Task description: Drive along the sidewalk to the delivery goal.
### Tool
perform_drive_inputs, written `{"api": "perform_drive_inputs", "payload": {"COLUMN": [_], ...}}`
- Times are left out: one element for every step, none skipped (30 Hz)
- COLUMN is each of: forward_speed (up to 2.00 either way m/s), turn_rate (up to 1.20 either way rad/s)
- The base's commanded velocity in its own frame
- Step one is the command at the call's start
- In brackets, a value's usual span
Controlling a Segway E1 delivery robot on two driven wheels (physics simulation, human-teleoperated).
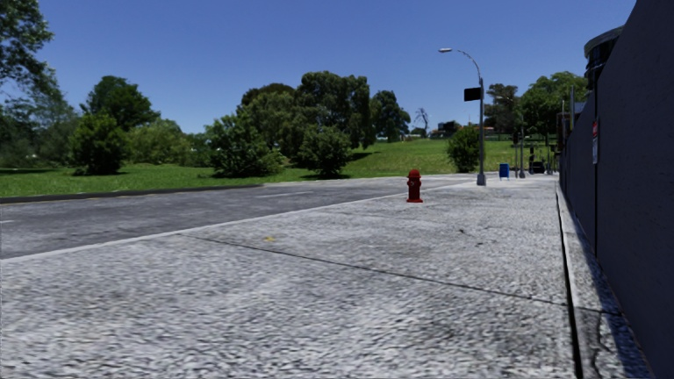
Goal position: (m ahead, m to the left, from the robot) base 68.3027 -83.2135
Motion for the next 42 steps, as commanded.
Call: {"api": "perform_drive_inputs", "payload": {"forward_speed": [1.61,1.61,1.61,1.61,1.61,1.61,1.61,1.61,1.61,1.61,1.61,1.61,1.61,1.61,1.61,1.61,1.61,1.61,1.61,1.61,1.61,1.61,1.61,1.61,1.61,1.61,1.61,1.61,1.61,1.61,1.61,1.61,1.61,1.61,1.61,1.61,1.61,1.61,1.61,1.61,1.61,1.61], "turn_rate": [-0.95,-0.94,-0.94,-0.94,-0.52,-0.07,0.00,0.00,0.00,0.00,0.00,0.00,0.00,0.00,0.00,0.00,0.00,0.00,0.00,0.00,0.00,0.00,0.00,0.00,0.00,-0.09,-0.40,-0.40,-0.63,-0.75,-0.86,-0.96,-1.00,-1.00,-1.01,-1.01,-1.01,-0.98,-0.98,0.00,0.00,0.00]}}
